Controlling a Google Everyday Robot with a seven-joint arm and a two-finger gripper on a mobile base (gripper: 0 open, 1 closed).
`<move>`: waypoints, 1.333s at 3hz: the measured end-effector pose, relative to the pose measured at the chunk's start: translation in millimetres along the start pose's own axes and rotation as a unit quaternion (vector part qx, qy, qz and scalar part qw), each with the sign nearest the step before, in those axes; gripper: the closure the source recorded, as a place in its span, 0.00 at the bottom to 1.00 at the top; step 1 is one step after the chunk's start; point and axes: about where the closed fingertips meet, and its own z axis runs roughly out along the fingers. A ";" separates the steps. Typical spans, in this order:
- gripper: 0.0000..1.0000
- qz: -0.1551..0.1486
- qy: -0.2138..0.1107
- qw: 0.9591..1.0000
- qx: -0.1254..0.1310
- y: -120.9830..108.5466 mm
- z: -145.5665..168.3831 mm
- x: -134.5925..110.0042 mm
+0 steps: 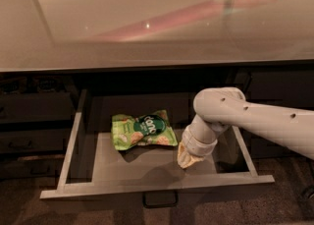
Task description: Open top drawer
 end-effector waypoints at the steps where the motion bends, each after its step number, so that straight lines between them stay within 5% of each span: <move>1: 0.35 0.000 0.000 1.000 0.000 0.0 0.0 0.0; 2: 0.11 0.000 0.000 1.000 0.000 0.0 0.0 0.0; 3: 0.00 0.000 0.000 1.000 0.000 0.1 0.1 0.0; 4: 0.00 0.000 0.000 1.000 0.000 0.0 0.1 0.0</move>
Offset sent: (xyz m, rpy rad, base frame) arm 0.0000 0.0000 0.0000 0.0000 0.0000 0.0000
